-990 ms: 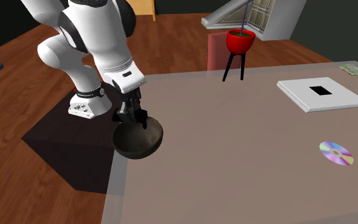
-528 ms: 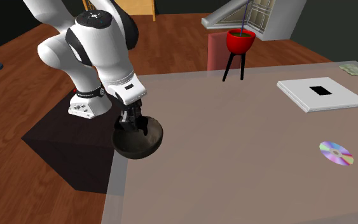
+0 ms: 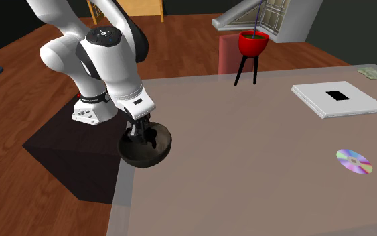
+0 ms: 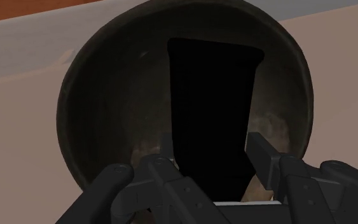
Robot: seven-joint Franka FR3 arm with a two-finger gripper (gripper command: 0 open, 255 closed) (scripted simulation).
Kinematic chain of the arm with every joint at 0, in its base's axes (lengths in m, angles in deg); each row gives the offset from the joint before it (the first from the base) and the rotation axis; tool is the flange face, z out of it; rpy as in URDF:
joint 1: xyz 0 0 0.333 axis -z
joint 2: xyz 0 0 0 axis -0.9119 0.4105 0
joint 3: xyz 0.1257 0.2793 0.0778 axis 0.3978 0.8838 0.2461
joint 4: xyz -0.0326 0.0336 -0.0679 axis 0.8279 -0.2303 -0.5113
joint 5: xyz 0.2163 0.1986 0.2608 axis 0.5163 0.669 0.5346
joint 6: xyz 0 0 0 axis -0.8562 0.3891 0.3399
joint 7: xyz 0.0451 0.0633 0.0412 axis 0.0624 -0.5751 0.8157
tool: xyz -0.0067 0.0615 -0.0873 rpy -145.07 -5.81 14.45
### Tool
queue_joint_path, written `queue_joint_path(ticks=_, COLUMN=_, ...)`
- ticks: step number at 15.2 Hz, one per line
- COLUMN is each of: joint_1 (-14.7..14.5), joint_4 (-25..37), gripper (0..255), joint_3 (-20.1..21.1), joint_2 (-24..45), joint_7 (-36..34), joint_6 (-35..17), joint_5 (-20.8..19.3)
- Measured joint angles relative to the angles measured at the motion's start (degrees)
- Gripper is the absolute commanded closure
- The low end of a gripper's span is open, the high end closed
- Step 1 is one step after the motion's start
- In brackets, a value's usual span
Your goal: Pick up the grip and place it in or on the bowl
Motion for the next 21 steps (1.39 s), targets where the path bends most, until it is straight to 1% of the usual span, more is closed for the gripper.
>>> queue_joint_path(ticks=3, joint_1=-0.01, joint_4=-0.02, gripper=255, joint_3=-0.01, joint_2=0.03, joint_7=0.02, joint_6=-0.05, joint_5=0.02)
queue_joint_path(ticks=4, joint_1=-0.01, joint_4=-0.02, gripper=0, joint_3=-0.01, joint_2=0.03, joint_7=0.02, joint_6=-0.06, joint_5=0.03)
queue_joint_path(ticks=10, joint_1=-0.01, joint_4=-0.02, gripper=0, joint_3=-0.01, joint_2=0.03, joint_7=0.02, joint_6=-0.07, joint_5=0.03)
queue_joint_path(ticks=11, joint_1=0.17, joint_4=0.36, gripper=0, joint_3=0.19, joint_2=-0.74, joint_7=-0.46, joint_6=0.96, joint_5=-0.48)
queue_joint_path(ticks=13, joint_1=0.82, joint_4=2.11, gripper=0, joint_3=0.49, joint_2=-2.91, joint_7=-1.31, joint_6=4.65, joint_5=-1.83)
queue_joint_path(ticks=14, joint_1=1.42, joint_4=2.18, gripper=0, joint_3=0.9, joint_2=-5.0, joint_7=-2.19, joint_6=6.65, joint_5=-3.02)
queue_joint_path(ticks=15, joint_1=1.68, joint_4=2.29, gripper=0, joint_3=1.11, joint_2=-5.91, joint_7=-2.57, joint_6=7.61, joint_5=-3.5)
queue_joint_path(ticks=21, joint_1=1.81, joint_4=2.8, gripper=0, joint_3=1.29, joint_2=-6.44, joint_7=-2.85, joint_6=8.68, joint_5=-3.79)
